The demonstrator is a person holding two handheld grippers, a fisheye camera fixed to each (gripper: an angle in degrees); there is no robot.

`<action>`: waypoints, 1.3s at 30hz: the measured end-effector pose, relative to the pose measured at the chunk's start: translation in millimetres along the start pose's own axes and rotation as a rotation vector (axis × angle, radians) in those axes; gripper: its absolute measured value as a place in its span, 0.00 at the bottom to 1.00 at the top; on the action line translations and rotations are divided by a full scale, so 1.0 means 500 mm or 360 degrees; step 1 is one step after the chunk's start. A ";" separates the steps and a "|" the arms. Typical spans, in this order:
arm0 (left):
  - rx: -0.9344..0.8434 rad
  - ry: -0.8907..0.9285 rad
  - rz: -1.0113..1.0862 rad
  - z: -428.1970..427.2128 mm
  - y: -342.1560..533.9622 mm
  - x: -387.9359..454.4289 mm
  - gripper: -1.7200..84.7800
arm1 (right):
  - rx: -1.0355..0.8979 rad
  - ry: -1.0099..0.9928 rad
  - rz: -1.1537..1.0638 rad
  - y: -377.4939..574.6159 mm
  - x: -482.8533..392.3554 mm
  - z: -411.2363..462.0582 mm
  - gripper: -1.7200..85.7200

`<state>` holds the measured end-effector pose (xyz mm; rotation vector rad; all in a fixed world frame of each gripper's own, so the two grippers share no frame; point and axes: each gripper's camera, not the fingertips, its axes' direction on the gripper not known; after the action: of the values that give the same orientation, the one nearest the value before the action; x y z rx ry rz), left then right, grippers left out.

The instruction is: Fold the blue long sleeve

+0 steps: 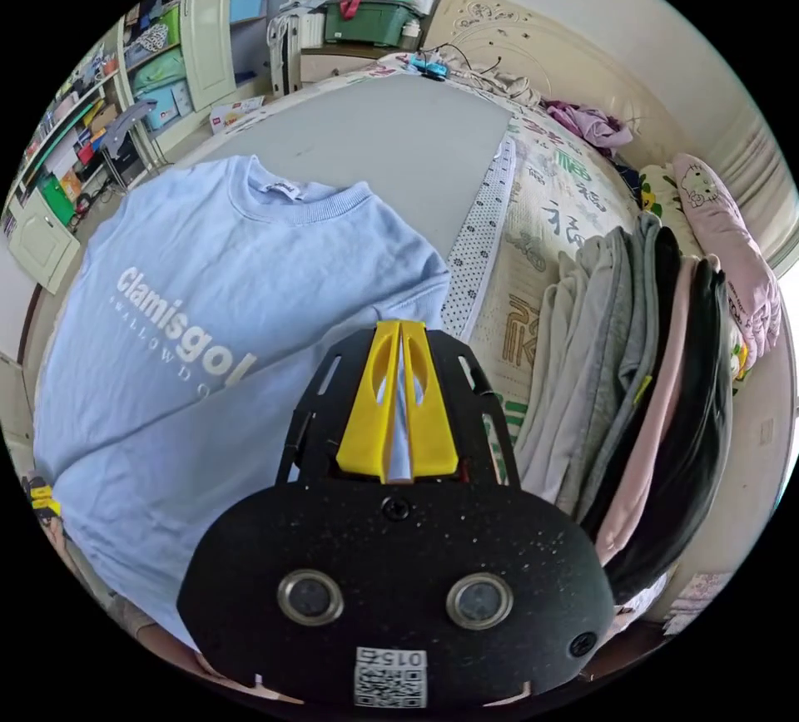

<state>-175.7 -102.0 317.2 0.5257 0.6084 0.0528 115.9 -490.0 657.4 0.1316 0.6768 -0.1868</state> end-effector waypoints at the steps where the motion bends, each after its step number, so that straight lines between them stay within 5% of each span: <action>1: -0.0007 -0.0010 -0.0003 -0.003 0.001 -0.002 0.03 | -0.0020 0.0027 -0.0001 -0.005 -0.004 0.007 0.01; 10: -0.0072 -0.0128 0.0062 -0.009 0.001 -0.003 0.05 | 0.0004 0.0033 0.0090 0.037 -0.017 -0.071 0.01; 18: 0.0067 -0.0010 0.0120 -0.103 0.051 0.037 0.10 | 0.0155 -0.0287 0.0161 0.458 -0.048 -0.447 0.01; 24: 0.0064 0.0215 0.0172 -0.142 0.116 0.112 0.10 | 0.0252 -0.0175 0.0159 0.748 -0.160 -0.679 0.01; 39: 0.0123 0.0366 0.0448 -0.296 0.224 0.284 0.09 | 0.0648 -0.0050 0.0213 1.090 -0.315 -1.164 0.01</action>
<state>-129.5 90.8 193.1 0.6837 0.7589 0.3610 -242.1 167.1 340.5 0.5619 0.5896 -0.1961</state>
